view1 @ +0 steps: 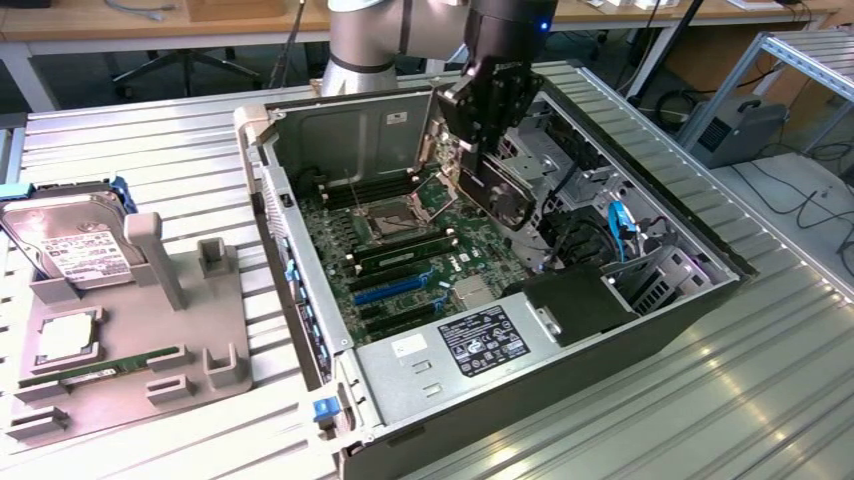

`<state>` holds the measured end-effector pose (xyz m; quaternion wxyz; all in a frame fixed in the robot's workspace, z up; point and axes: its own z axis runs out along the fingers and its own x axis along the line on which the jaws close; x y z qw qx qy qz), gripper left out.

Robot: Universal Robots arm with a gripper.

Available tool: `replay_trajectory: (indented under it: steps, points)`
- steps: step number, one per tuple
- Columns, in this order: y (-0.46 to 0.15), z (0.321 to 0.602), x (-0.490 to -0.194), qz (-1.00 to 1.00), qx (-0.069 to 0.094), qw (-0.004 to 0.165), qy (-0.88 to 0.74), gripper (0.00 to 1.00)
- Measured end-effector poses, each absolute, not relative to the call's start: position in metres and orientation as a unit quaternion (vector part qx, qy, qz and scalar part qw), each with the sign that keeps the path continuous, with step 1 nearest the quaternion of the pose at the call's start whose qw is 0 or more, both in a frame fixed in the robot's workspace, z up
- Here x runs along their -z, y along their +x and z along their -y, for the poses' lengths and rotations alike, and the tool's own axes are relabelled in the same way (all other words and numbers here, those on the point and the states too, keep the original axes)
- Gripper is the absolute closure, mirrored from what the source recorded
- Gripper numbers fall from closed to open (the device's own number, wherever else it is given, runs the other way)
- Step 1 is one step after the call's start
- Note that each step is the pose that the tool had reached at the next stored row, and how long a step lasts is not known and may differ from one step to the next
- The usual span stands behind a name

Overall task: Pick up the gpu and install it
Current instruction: 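Insert the gpu into the slot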

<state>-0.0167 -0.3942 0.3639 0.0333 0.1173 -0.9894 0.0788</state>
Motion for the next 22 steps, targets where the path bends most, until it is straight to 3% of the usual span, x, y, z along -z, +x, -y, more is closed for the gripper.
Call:
replay_trajectory:
  steps: [22]
  points:
    - [-0.0166,0.3942,-0.3638,0.969,-0.082,0.024,0.232,0.73]
